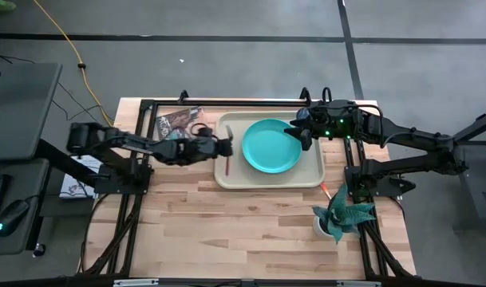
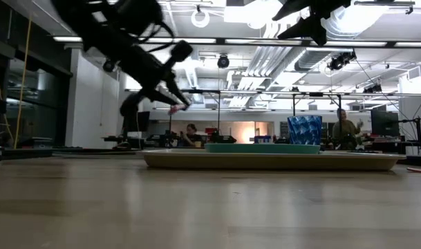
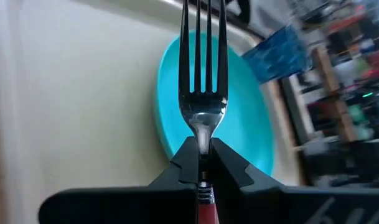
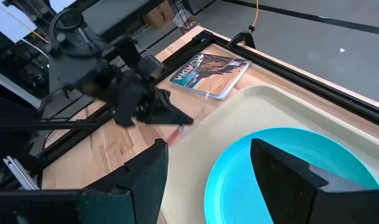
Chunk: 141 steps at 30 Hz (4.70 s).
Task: Pick and place plate/cup/fork/spoon on tray
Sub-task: Put the red fork on the gray tray, then adjust the gray tray
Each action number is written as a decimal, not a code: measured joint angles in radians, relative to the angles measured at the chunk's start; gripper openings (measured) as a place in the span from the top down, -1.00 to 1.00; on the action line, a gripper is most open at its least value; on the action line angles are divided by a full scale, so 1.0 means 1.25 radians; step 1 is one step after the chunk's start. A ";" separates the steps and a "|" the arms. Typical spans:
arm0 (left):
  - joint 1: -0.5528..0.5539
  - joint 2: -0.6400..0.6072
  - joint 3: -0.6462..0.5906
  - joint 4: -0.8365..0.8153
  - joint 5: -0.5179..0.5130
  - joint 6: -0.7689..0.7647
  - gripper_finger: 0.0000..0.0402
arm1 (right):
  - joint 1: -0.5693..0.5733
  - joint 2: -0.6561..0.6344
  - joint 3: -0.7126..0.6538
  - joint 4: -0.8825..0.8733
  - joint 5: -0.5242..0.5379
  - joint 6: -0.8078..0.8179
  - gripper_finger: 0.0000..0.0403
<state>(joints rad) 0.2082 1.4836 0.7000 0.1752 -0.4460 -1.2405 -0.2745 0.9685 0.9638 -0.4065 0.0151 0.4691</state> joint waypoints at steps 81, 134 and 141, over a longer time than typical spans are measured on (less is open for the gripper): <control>0.108 0.172 0.214 -0.320 -0.097 0.130 0.57 | 0.000 0.000 0.000 -0.026 0.037 0.002 -0.09; 0.083 -0.711 -0.247 0.064 0.221 0.597 0.58 | -0.149 0.058 -0.400 -0.304 0.186 0.331 1.00; 0.083 -0.711 -0.247 0.064 0.216 0.597 0.58 | -0.163 0.058 -0.448 -0.261 0.233 0.383 1.00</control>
<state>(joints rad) 0.3115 0.5949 0.3912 0.2558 -0.1763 -0.4942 -0.4782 1.0409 0.4039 -0.7326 0.3059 0.9477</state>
